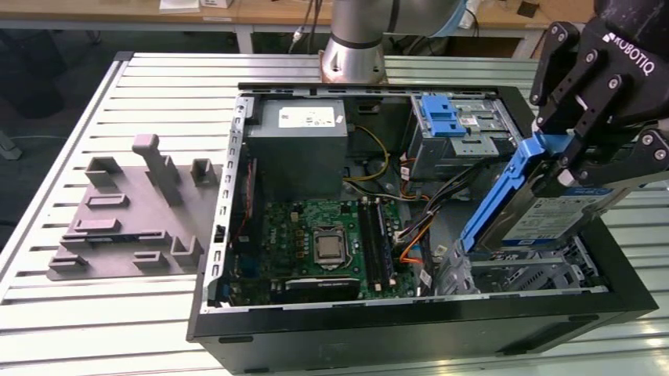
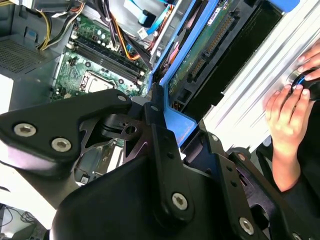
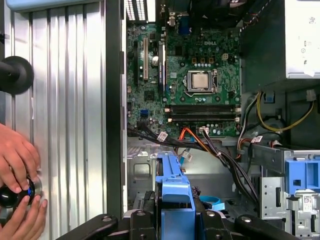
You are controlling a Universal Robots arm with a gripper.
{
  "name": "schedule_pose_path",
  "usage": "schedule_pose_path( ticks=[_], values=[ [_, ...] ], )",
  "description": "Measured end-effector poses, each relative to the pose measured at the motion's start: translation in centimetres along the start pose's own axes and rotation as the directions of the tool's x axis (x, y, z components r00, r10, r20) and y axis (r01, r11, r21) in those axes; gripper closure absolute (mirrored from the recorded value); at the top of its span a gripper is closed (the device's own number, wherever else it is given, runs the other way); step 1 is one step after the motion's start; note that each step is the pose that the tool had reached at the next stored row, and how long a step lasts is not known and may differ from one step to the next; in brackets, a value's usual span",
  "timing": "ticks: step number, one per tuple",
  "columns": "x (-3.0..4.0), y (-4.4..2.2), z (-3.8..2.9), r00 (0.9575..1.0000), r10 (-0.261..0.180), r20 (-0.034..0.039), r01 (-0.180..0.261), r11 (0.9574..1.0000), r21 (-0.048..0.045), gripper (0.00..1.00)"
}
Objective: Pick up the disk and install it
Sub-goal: 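Insert the disk into the insertion slot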
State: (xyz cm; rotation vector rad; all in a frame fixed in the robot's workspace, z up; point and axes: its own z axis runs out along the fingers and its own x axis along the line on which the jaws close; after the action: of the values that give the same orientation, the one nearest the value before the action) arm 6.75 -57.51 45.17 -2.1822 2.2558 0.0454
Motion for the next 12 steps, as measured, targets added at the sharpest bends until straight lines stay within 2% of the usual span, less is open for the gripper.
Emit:
schedule_pose_path(
  ticks=[6, 12],
  values=[
    [-0.02, -0.51, 0.21, 1.0000, 0.000, 0.0000, 0.000, 1.0000, 0.0000, 0.64],
    [-0.04, -0.60, 0.55, 1.0000, 0.001, 0.0001, -0.001, 1.0000, 0.0000, 0.64]
  ],
)
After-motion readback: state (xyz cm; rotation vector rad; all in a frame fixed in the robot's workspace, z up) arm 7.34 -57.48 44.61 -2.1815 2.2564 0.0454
